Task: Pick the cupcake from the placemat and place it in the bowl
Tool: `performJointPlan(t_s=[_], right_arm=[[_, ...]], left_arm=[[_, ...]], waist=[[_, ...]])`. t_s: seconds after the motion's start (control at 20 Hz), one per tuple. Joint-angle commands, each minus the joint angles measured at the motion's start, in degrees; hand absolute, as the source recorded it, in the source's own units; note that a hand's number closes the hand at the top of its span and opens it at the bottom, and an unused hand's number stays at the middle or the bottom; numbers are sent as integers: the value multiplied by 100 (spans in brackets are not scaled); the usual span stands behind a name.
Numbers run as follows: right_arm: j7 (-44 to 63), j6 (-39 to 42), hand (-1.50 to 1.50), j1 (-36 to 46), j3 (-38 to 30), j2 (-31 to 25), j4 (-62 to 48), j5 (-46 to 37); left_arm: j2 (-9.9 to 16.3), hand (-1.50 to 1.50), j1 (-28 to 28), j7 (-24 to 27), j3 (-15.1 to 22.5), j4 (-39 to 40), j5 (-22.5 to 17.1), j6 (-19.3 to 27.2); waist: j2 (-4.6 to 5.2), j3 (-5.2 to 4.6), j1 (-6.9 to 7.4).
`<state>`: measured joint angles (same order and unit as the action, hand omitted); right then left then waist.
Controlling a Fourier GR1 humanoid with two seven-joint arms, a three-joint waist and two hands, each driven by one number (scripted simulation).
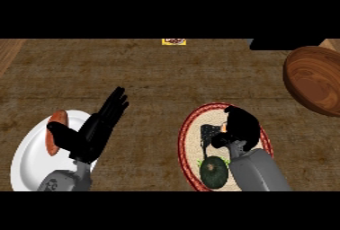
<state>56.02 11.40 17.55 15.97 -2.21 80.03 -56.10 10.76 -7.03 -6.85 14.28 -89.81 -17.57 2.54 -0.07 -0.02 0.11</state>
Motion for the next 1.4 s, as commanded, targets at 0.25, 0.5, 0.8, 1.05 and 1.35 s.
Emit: performJointPlan(t_s=[0.25, 0.5, 0.8, 1.05, 1.35], right_arm=[[-590, 71, 150, -62, -179, -152, -49, -292], [-865, -196, 150, -189, -84, -167, -317, -541], [-1104, -296, 150, 199, -47, -90, -780, -730], [-1938, 499, 150, -284, -80, -1000, 31, -418], [-1378, 628, 150, -172, -261, -1080, 1317, -701]], left_arm=[[-161, 0, 40, -269, -428, -93, 137, -389], [-244, 0, 190, -392, -440, -299, 231, -435], [-497, 0, 207, -165, -425, -171, 498, -374], [-485, 0, 150, 103, -529, 250, 506, -552], [-259, 0, 522, -61, -622, -323, 357, -808]], waist=[[4, 2, -6], [3, 2, -2], [7, 3, 13], [2, 0, -32], [-15, 0, -9]])
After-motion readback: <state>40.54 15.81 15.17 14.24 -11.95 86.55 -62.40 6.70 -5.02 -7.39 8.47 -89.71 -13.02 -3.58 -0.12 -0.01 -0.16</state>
